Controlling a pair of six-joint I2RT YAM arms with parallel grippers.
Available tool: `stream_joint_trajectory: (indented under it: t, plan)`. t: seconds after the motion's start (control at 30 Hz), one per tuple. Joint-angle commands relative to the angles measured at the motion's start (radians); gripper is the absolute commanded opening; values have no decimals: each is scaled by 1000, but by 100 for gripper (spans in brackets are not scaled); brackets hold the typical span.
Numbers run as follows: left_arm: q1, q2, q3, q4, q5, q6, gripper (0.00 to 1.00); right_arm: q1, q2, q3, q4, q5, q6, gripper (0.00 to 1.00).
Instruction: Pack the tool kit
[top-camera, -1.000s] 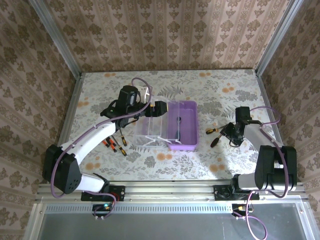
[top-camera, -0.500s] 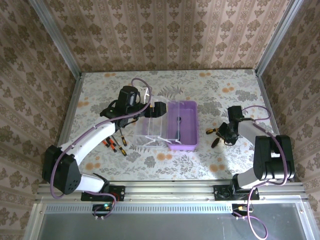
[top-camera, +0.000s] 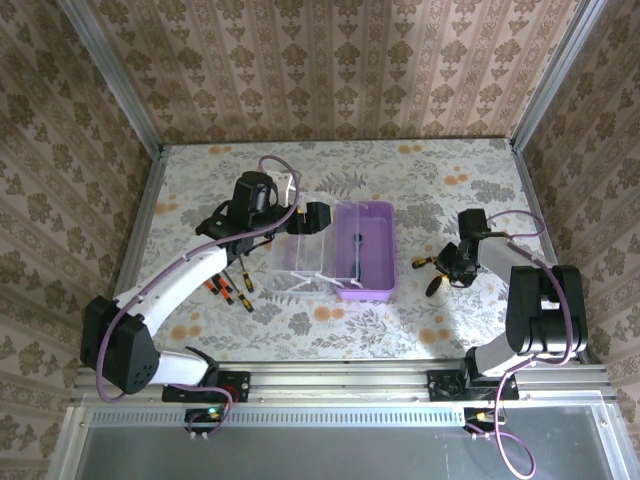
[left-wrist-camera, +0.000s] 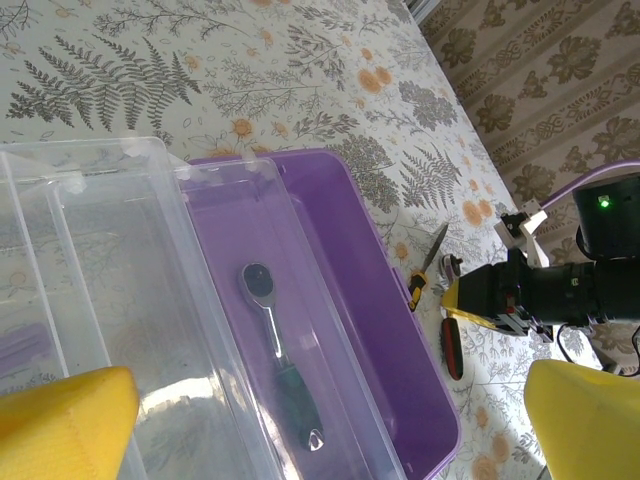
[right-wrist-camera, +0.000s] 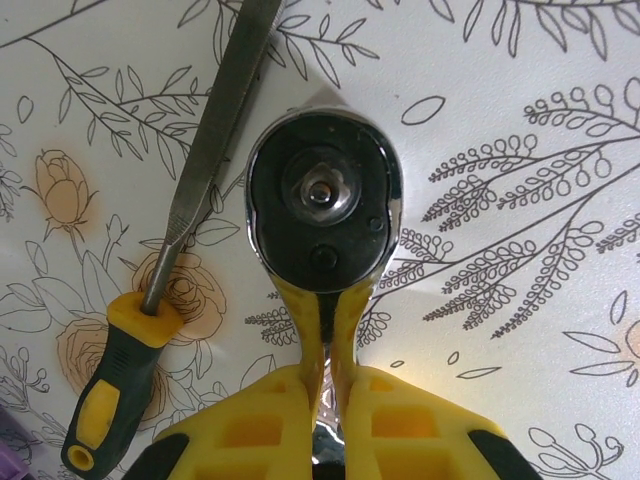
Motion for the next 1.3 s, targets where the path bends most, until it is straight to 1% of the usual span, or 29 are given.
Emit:
stream_joint_trajectory:
  t: [0.0, 0.43, 0.57, 0.67, 0.87, 0.97, 1.0, 1.03, 1.17, 1.27]
  plan:
    - [-6, -25, 28, -1, -6, 30, 100, -10, -14, -3, 36, 21, -8, 3]
    - [7, -16, 23, 1, -8, 24, 100, -8, -105, 28, -12, -4, -23, 1]
    - [17, -15, 25, -1, -9, 22, 100, 10, -134, 42, -34, -1, -34, 0]
    - [30, -20, 25, 1, -8, 19, 100, 44, -165, 73, -62, 1, -48, 0]
    - [82, -29, 20, 10, -4, 1, 100, 187, -172, 190, -137, 51, -56, 0]
    - [126, -32, 18, 16, 1, -14, 100, 274, -152, 254, -144, 65, -50, 0]
    - [163, -35, 16, 21, 3, -22, 100, 308, -143, 276, -142, 74, -46, 0]
    - [183, -38, 12, 26, 5, -31, 100, 344, -132, 298, -139, 78, -48, 0]
    - [241, -45, 3, 39, 4, -53, 100, 464, -22, 409, -172, 107, -83, 0]
    - [269, -47, -2, 44, 1, -62, 100, 518, 62, 476, -193, 118, -114, 0]
